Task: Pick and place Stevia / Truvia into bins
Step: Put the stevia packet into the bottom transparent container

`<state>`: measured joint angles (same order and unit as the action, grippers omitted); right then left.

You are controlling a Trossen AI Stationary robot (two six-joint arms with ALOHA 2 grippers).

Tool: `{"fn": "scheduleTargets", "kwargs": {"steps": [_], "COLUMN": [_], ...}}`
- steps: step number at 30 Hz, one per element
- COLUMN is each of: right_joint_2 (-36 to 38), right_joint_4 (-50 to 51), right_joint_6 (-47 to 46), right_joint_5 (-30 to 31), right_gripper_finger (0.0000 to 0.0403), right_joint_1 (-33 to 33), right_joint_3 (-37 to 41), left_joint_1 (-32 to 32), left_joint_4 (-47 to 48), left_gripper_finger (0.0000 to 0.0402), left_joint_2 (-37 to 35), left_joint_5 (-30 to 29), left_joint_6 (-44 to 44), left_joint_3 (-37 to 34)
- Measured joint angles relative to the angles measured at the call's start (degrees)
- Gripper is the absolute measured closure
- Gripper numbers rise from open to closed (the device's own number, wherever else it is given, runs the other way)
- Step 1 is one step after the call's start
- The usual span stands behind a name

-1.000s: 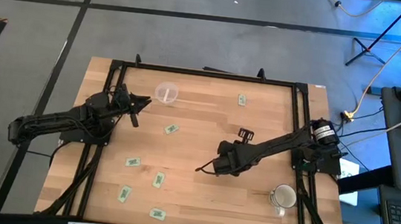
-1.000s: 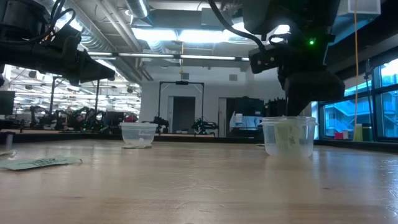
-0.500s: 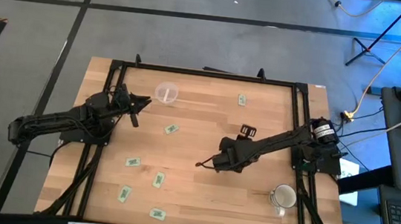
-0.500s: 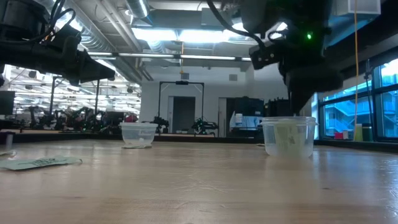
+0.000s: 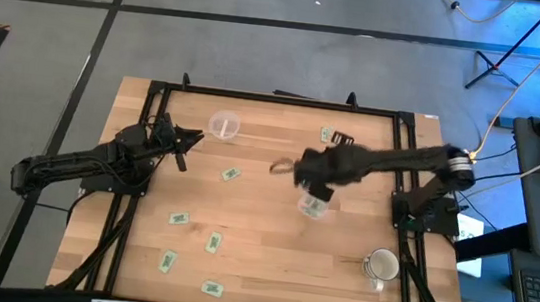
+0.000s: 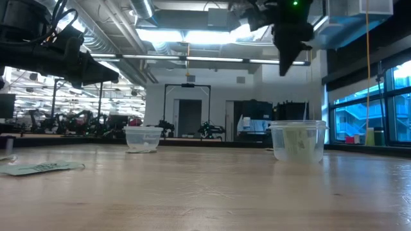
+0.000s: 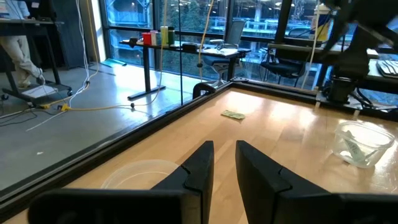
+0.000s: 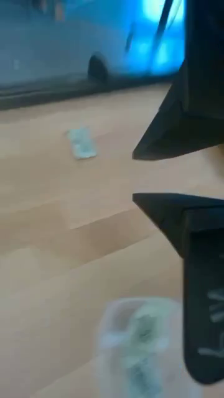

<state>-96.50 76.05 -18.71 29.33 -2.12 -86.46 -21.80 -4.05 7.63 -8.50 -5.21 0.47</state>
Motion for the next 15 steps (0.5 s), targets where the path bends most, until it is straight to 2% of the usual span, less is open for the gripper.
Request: {"fn": "scheduleTargets", "kwargs": {"steps": [4,7,15], "right_joint_2": [4.44,5.91,3.44], "right_joint_4": [-10.6,-15.28,-22.11], "right_joint_6": [4.0,10.55,23.86], "right_joint_5": [-0.9,-1.41,-15.6], "right_gripper_finger": [0.0305,0.0305,0.0305], "right_joint_1": [6.63,10.21,17.49], "right_joint_3": [3.51,5.66,10.31], "left_joint_1": [0.0,-0.02,-0.02], "left_joint_4": [0.0,0.02,0.02], "left_gripper_finger": [0.0339,0.0339,0.0339], "left_joint_2": [0.01,0.01,0.01], "left_joint_5": [-0.01,0.0,-0.01], "left_joint_6": [0.0,0.0,0.02], "left_joint_3": [-0.01,0.0,-0.01]}}
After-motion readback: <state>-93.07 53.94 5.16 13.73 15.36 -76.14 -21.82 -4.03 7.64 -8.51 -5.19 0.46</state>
